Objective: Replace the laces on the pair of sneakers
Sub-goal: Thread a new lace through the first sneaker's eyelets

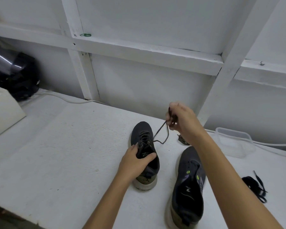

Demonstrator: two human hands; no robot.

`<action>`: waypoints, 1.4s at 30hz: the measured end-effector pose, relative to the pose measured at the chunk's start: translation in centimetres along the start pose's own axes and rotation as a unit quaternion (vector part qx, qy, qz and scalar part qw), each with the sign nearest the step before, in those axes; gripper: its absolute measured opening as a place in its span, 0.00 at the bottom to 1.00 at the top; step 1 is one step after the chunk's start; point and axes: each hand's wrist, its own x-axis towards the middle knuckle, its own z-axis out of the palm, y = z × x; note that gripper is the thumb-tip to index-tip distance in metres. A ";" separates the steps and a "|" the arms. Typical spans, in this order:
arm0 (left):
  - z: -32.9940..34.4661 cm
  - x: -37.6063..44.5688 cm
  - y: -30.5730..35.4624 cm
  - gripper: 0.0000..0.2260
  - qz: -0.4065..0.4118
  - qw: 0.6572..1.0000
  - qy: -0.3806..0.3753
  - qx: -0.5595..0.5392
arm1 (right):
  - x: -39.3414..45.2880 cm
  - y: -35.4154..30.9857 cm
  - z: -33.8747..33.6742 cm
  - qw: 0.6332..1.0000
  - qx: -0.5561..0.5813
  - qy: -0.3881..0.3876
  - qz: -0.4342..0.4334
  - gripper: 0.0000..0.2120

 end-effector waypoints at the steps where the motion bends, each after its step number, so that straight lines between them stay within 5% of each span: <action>1: -0.1 0.1 0.2 0.26 -0.004 1.000 -0.009 -0.007 | -0.1 0.5 -0.2 0.995 -0.099 0.009 -0.001 0.14; 3: -0.2 0.3 0.6 0.30 -0.015 0.999 -0.027 -0.018 | -0.5 1.7 -0.5 0.956 -0.294 -0.007 0.007 0.17; 7: 0.1 0.8 1.0 0.36 -0.009 1.000 -0.026 -0.007 | -0.6 2.6 -0.5 0.815 -0.555 -0.147 0.075 0.18; 11: 0.6 1.0 0.5 0.49 -0.027 0.999 -0.015 0.012 | -0.9 2.3 -0.7 0.758 -0.596 -0.219 0.146 0.15; 17: 0.3 0.8 -0.4 0.49 -0.013 0.999 -0.039 -0.025 | -1.3 2.5 -1.7 0.677 -0.658 -0.256 0.207 0.16; 20: 0.3 0.9 -0.3 0.49 -0.014 0.999 -0.043 -0.024 | -1.2 2.5 -2.5 0.747 -0.610 -0.217 0.150 0.08; 23: 0.3 1.2 -0.1 0.49 -0.012 0.999 -0.041 -0.004 | -0.8 2.1 -2.6 0.859 -0.473 -0.177 0.084 0.09; 25: 0.5 1.4 0.3 0.49 -0.015 0.999 -0.031 0.022 | -0.7 2.4 -1.8 0.900 -0.401 -0.163 0.047 0.11; 34: 0.9 1.2 0.2 0.48 -0.021 0.996 -0.010 0.081 | -1.0 2.4 1.0 0.959 -0.271 -0.052 -0.069 0.12; 38: 0.6 1.0 0.5 0.47 -0.038 0.996 -0.024 0.082 | -1.3 3.6 2.3 0.949 -0.298 -0.025 -0.098 0.10; 42: -0.5 1.1 1.0 0.24 0.061 0.994 0.044 0.076 | -1.1 3.6 2.2 0.929 -0.349 -0.048 -0.109 0.08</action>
